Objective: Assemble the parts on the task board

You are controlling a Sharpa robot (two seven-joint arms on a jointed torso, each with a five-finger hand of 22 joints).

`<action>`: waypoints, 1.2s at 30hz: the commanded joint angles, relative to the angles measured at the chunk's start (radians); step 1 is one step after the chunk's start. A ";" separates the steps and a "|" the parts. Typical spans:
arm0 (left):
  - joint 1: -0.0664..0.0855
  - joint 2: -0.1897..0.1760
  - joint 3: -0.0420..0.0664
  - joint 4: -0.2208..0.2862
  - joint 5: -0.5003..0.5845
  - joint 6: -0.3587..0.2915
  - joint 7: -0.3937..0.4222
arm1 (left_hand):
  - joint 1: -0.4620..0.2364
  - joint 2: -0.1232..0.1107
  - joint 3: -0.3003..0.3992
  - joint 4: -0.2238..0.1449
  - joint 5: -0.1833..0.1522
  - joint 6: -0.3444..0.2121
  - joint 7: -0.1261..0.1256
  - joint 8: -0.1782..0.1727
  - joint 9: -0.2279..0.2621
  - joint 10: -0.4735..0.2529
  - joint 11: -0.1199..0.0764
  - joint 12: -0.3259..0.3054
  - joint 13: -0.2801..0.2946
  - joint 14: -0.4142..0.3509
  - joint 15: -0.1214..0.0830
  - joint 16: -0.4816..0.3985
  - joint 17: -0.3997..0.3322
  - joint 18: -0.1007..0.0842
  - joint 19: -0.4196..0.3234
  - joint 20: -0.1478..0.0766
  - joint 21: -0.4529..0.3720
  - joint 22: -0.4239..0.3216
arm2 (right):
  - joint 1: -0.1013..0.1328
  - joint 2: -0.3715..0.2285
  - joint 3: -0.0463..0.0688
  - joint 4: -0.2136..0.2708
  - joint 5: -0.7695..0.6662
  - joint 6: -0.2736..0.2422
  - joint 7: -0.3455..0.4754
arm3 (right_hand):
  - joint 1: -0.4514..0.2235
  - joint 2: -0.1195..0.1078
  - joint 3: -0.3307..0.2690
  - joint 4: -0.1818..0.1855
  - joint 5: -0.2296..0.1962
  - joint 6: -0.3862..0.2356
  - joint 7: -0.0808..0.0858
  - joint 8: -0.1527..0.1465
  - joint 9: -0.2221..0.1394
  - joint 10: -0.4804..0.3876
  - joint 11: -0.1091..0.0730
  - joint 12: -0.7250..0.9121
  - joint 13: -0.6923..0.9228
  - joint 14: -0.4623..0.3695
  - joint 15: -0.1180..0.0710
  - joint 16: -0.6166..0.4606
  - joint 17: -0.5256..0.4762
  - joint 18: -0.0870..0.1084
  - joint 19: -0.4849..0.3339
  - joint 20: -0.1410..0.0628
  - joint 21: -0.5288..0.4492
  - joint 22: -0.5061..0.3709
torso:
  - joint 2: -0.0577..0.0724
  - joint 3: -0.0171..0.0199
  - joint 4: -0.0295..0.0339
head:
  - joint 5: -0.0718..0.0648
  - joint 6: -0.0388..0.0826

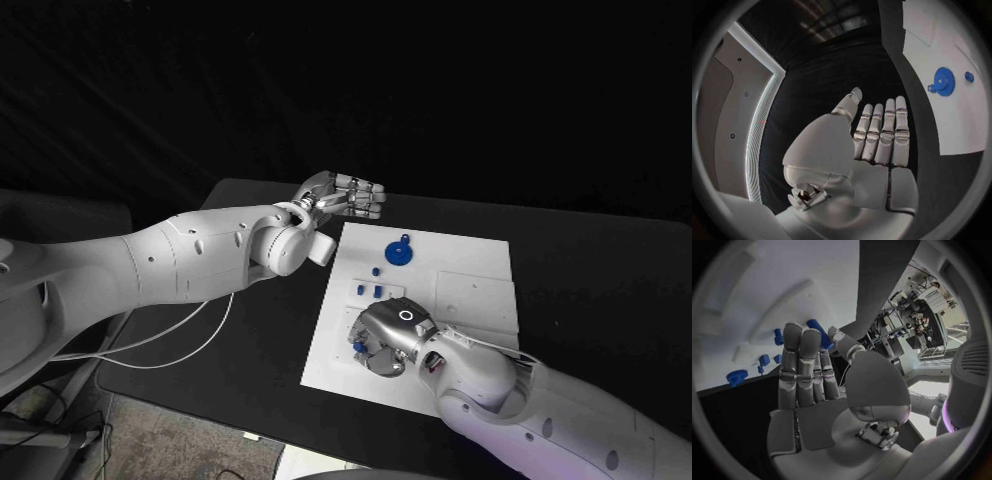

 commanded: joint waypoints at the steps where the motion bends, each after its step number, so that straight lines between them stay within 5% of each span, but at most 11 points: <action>1: 0.001 0.001 0.001 0.001 0.003 0.017 0.003 | -0.001 0.012 -0.004 -0.001 0.004 -0.009 -0.001 -0.003 -0.001 -0.009 0.001 -0.001 -0.001 -0.008 0.002 -0.004 -0.001 0.000 0.000 0.003 0.002 -0.001 | -0.002 0.001 -0.001 0.001 0.009 -0.019 0.016 | -0.003 0.002 -0.004 0.000 0.002 -0.006 0.001 -0.001 -0.001 -0.008 0.003 -0.005 0.000 -0.001 0.006 0.003 -0.001 0.013 0.035 0.006 -0.005 -0.002 | 0.000 -0.0003 -0.0002 | 0.000 0.000; 5: 0.001 0.001 0.001 0.001 0.003 0.018 0.002 | 0.000 0.012 -0.004 -0.001 0.003 -0.009 -0.001 -0.003 -0.001 -0.009 0.002 -0.001 -0.001 -0.008 0.002 -0.004 -0.001 0.000 0.000 0.003 0.002 -0.001 | -0.002 -0.002 -0.001 0.001 0.018 -0.028 0.015 | -0.010 -0.008 -0.004 0.000 0.003 -0.014 0.004 -0.001 -0.001 -0.044 0.014 -0.005 0.000 -0.007 0.012 -0.001 -0.005 0.017 0.032 0.010 -0.009 -0.008 | 0.000 -0.0005 -0.0002 | -0.001 0.000; 8: 0.001 0.000 0.001 0.001 0.003 0.018 0.002 | 0.000 0.012 -0.004 -0.001 0.003 -0.009 -0.001 -0.003 -0.001 -0.009 0.002 -0.001 -0.001 -0.008 0.002 -0.004 -0.001 0.000 0.000 0.003 0.002 -0.001 | -0.002 -0.005 -0.001 0.000 0.033 -0.031 0.017 | -0.037 -0.046 -0.038 0.010 0.027 -0.075 0.020 -0.002 -0.004 -0.123 0.037 -0.004 -0.001 -0.002 0.025 -0.001 -0.009 0.027 0.037 0.021 -0.015 -0.018 | 0.000 -0.0001 -0.0002 | -0.001 -0.001; 11: 0.001 -0.001 0.001 0.001 0.003 0.018 0.001 | 0.000 0.012 -0.004 -0.001 0.003 -0.009 -0.001 -0.003 -0.001 -0.009 0.002 -0.001 -0.001 -0.008 0.002 -0.004 -0.001 0.000 0.000 0.003 0.002 -0.001 | -0.002 -0.009 -0.001 0.000 0.045 -0.039 0.018 | 0.023 -0.037 -0.266 0.075 0.033 -0.122 0.012 0.002 -0.002 -0.194 0.050 0.003 0.001 0.004 0.036 -0.004 -0.022 0.049 0.039 0.039 -0.016 -0.049 | 0.000 0.0002 -0.0005 | -0.002 -0.002; 13: 0.001 -0.001 0.001 0.001 0.003 0.019 0.000 | 0.000 0.012 -0.004 -0.001 0.003 -0.009 -0.001 -0.003 -0.001 -0.009 0.002 -0.001 -0.001 -0.008 0.002 -0.004 -0.001 0.000 0.000 0.003 0.002 -0.001 | -0.001 -0.014 -0.001 0.001 0.056 -0.046 0.021 | 0.082 -0.065 -0.367 0.184 0.029 -0.149 0.009 0.000 -0.003 -0.250 0.065 0.003 0.001 0.002 0.046 -0.008 -0.034 0.057 0.039 0.047 -0.018 -0.079 | 0.000 0.0001 -0.0007 | -0.003 -0.001; 16: 0.001 -0.002 0.001 0.001 0.003 0.020 -0.001 | 0.000 0.012 -0.004 -0.001 0.003 -0.009 -0.001 -0.003 -0.001 -0.009 0.002 -0.001 -0.001 -0.008 0.002 -0.004 -0.001 0.000 0.000 0.003 0.002 -0.001 | -0.001 -0.023 -0.001 0.006 0.066 -0.055 0.023 | 0.133 -0.095 -0.399 0.279 0.036 -0.162 0.010 0.000 -0.003 -0.273 0.071 0.002 0.000 0.001 0.049 -0.009 -0.043 0.059 0.039 0.051 -0.012 -0.112 | 0.000 0.0003 -0.0006 | -0.004 -0.001; 21: 0.001 -0.002 0.001 0.001 0.003 0.020 -0.002 | 0.000 0.012 -0.004 -0.001 0.003 -0.009 -0.001 -0.003 -0.001 -0.009 0.002 -0.001 -0.001 -0.008 0.002 -0.004 -0.001 0.000 0.000 0.003 0.002 -0.001 | -0.001 -0.036 -0.001 0.016 0.080 -0.061 0.026 | 0.163 -0.110 -0.422 0.338 0.031 -0.169 0.007 -0.001 -0.003 -0.282 0.072 0.001 -0.001 -0.001 0.050 -0.005 -0.051 0.057 0.037 0.050 0.007 -0.151 | 0.000 0.0009 -0.0013 | -0.007 -0.003; 29: 0.001 -0.003 0.001 0.001 0.003 0.022 -0.002 | 0.001 0.011 -0.004 -0.001 0.003 -0.010 -0.001 -0.003 -0.001 -0.010 0.002 -0.001 -0.001 -0.008 0.002 -0.004 -0.001 0.001 0.000 0.004 0.002 -0.002 | -0.001 -0.068 0.005 0.046 0.143 -0.129 0.055 | 0.165 -0.114 -0.449 0.368 0.033 -0.174 0.010 -0.001 -0.003 -0.276 0.071 0.003 -0.001 -0.003 0.050 -0.007 -0.056 0.059 0.035 0.052 0.011 -0.174 | 0.000 0.0005 -0.0011 | -0.018 -0.002; 34: 0.001 -0.005 0.001 -0.002 0.003 0.021 -0.002 | 0.001 0.011 -0.004 -0.001 0.003 -0.010 -0.001 -0.003 -0.001 -0.010 0.002 -0.001 -0.001 -0.008 0.002 -0.004 -0.001 0.001 0.000 0.004 0.002 -0.002 | 0.000 -0.104 0.036 0.076 0.256 -0.184 0.094 | 0.144 -0.097 -0.451 0.351 0.033 -0.176 0.017 -0.001 -0.003 -0.241 0.061 0.004 -0.001 0.000 0.044 -0.006 -0.056 0.054 0.035 0.046 0.018 -0.180 | -0.001 0.0004 -0.0018 | -0.031 0.006; 36: 0.001 -0.006 0.001 -0.003 0.003 0.021 -0.002 | 0.001 0.011 -0.004 -0.001 0.003 -0.010 -0.001 -0.003 -0.001 -0.010 0.002 -0.001 -0.001 -0.008 0.002 -0.004 -0.001 0.001 0.000 0.004 0.002 -0.002 | 0.001 -0.121 0.057 0.090 0.317 -0.193 0.109 | 0.124 -0.082 -0.449 0.319 0.034 -0.176 0.023 -0.001 -0.003 -0.222 0.055 0.004 0.000 0.001 0.039 -0.006 -0.055 0.047 0.034 0.040 0.023 -0.181 | -0.001 0.0004 -0.0025 | -0.037 0.008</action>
